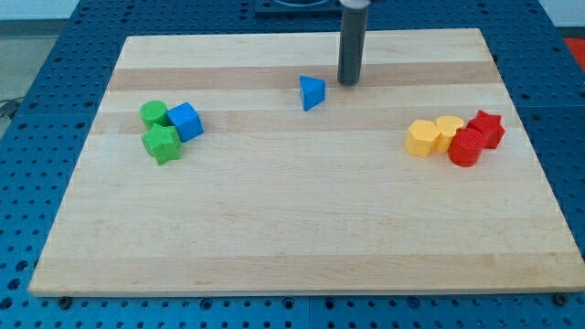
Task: Slide the blue triangle towards the center of the board
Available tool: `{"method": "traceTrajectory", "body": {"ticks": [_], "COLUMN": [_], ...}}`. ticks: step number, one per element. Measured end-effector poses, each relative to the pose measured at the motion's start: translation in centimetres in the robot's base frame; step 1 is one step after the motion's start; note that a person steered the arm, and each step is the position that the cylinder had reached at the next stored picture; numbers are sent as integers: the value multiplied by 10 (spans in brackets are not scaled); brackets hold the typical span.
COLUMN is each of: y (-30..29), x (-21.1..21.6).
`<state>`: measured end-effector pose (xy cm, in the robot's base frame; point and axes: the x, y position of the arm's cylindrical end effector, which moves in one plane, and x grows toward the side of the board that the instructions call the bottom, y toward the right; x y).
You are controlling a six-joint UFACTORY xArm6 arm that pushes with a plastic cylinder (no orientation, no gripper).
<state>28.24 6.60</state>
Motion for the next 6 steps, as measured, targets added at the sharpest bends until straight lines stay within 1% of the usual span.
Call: {"method": "traceTrajectory", "body": {"ticks": [1,2,3,4,5,6], "y": [-33,-75,-116,-129,-93,-42], "x": [4,57,120,144,104,91]}}
